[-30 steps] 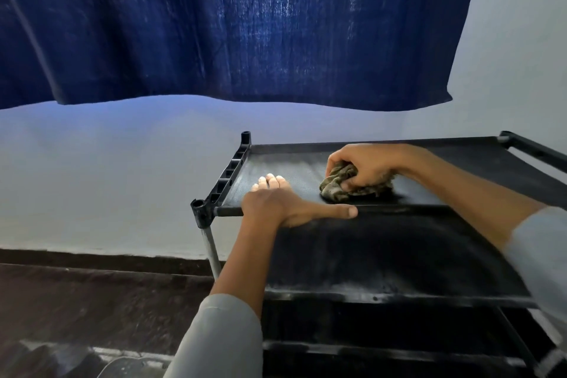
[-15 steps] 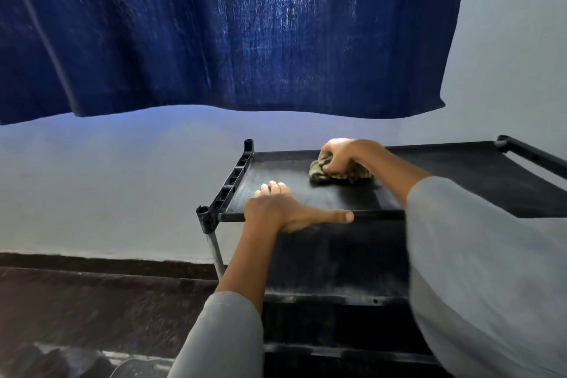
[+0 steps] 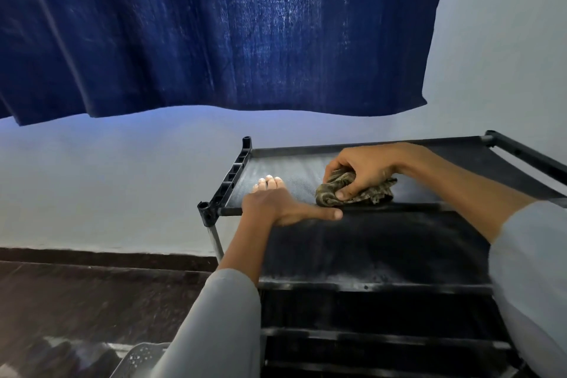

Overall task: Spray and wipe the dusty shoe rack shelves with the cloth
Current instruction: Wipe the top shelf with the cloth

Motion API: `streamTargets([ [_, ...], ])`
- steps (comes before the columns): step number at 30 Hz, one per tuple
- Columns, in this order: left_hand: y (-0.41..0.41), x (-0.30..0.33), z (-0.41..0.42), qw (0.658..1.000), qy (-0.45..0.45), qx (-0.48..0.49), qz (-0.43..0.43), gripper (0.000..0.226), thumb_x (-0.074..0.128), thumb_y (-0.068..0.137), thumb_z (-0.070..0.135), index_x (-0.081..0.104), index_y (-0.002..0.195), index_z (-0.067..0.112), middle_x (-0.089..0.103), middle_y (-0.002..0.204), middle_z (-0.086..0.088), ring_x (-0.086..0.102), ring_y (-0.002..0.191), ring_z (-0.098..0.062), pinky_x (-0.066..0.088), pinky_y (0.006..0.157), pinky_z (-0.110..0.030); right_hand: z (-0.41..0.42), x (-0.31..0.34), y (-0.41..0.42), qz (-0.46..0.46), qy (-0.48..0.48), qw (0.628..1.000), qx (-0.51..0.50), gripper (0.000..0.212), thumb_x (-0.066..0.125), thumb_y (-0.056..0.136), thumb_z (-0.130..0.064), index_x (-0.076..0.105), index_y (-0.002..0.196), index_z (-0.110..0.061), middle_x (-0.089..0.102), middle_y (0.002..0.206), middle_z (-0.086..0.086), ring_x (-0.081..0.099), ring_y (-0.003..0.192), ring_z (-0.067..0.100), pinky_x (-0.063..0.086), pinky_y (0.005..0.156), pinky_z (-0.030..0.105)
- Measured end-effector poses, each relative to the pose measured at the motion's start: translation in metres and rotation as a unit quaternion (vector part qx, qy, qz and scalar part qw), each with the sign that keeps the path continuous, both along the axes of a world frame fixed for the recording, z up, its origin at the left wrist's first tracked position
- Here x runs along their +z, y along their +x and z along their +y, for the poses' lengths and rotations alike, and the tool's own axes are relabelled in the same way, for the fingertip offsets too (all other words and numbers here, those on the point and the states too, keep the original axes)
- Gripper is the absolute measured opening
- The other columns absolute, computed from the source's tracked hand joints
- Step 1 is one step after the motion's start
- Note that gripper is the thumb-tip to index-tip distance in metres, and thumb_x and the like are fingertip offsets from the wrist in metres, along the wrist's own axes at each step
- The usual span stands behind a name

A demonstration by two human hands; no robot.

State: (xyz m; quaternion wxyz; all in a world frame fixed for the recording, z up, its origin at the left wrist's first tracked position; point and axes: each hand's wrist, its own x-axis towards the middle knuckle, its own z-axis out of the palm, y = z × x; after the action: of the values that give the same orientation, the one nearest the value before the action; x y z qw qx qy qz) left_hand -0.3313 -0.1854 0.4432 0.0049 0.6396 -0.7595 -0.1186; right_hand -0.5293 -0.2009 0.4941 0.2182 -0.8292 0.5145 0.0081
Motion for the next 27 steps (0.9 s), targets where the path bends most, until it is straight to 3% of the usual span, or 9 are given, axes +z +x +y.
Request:
streamTargets([
  [8, -0.006, -0.001, -0.015, 1.000, 0.014, -0.012, -0.009, 0.151, 0.052, 0.039, 0.099, 0.014, 0.154, 0.009, 0.016, 0.162, -0.013, 0.023, 0.146, -0.030, 0.029, 0.115, -0.048, -0.047, -0.022, 0.015, 0.046, -0.123, 0.991, -0.031, 0.031, 0.074, 0.076, -0.040, 0.058, 0.101, -0.031, 0.061, 0.104, -0.008, 0.058, 0.096, 0.013, 0.050, 0.088, 0.036],
  [13, -0.006, -0.004, -0.019, 1.000, -0.004, -0.016, -0.014, 0.149, 0.051, 0.037, 0.100, 0.021, 0.151, 0.009, 0.025, 0.157, -0.011, 0.028, 0.143, -0.027, 0.032, 0.113, -0.044, -0.094, -0.029, 0.020, 0.075, -0.206, 0.967, -0.129, 0.039, 0.071, 0.079, -0.032, 0.057, 0.115, -0.024, 0.059, 0.114, 0.005, 0.057, 0.098, 0.022, 0.047, 0.081, 0.031],
  [17, -0.005, -0.009, -0.025, 1.000, -0.010, -0.020, -0.008, 0.159, 0.046, 0.027, 0.102, 0.018, 0.153, 0.009, 0.023, 0.158, -0.009, 0.026, 0.144, -0.026, 0.030, 0.114, -0.045, -0.112, -0.022, 0.021, 0.101, -0.261, 0.942, -0.186, 0.031, 0.069, 0.081, -0.020, 0.058, 0.109, -0.024, 0.059, 0.112, 0.004, 0.057, 0.096, 0.023, 0.042, 0.076, 0.029],
  [22, -0.004, -0.011, -0.022, 0.999, -0.047, -0.008, -0.005, 0.152, 0.043, 0.025, 0.104, 0.034, 0.144, 0.009, 0.041, 0.147, -0.008, 0.042, 0.132, -0.027, 0.041, 0.104, -0.044, -0.105, -0.022, 0.027, 0.110, -0.222, 0.947, -0.206, 0.032, 0.066, 0.084, -0.023, 0.057, 0.115, -0.022, 0.060, 0.113, 0.004, 0.054, 0.090, 0.019, 0.041, 0.073, 0.027],
  [24, -0.004, -0.010, -0.020, 0.998, -0.058, -0.005, -0.007, 0.149, 0.043, 0.024, 0.104, 0.041, 0.139, 0.009, 0.047, 0.140, -0.007, 0.047, 0.126, -0.027, 0.043, 0.099, -0.043, -0.090, -0.022, 0.023, 0.103, -0.165, 0.961, -0.196, 0.039, 0.067, 0.084, -0.030, 0.056, 0.121, -0.024, 0.057, 0.116, 0.001, 0.054, 0.096, 0.019, 0.042, 0.075, 0.028],
  [27, -0.005, -0.006, -0.017, 0.999, -0.047, 0.000, -0.001, 0.147, 0.048, 0.029, 0.102, 0.039, 0.142, 0.009, 0.046, 0.143, -0.008, 0.047, 0.128, -0.027, 0.041, 0.100, -0.041, -0.054, -0.012, 0.008, 0.108, -0.041, 0.983, -0.142, 0.037, 0.066, 0.086, -0.026, 0.057, 0.122, -0.026, 0.055, 0.108, -0.005, 0.055, 0.098, 0.019, 0.046, 0.080, 0.031],
])
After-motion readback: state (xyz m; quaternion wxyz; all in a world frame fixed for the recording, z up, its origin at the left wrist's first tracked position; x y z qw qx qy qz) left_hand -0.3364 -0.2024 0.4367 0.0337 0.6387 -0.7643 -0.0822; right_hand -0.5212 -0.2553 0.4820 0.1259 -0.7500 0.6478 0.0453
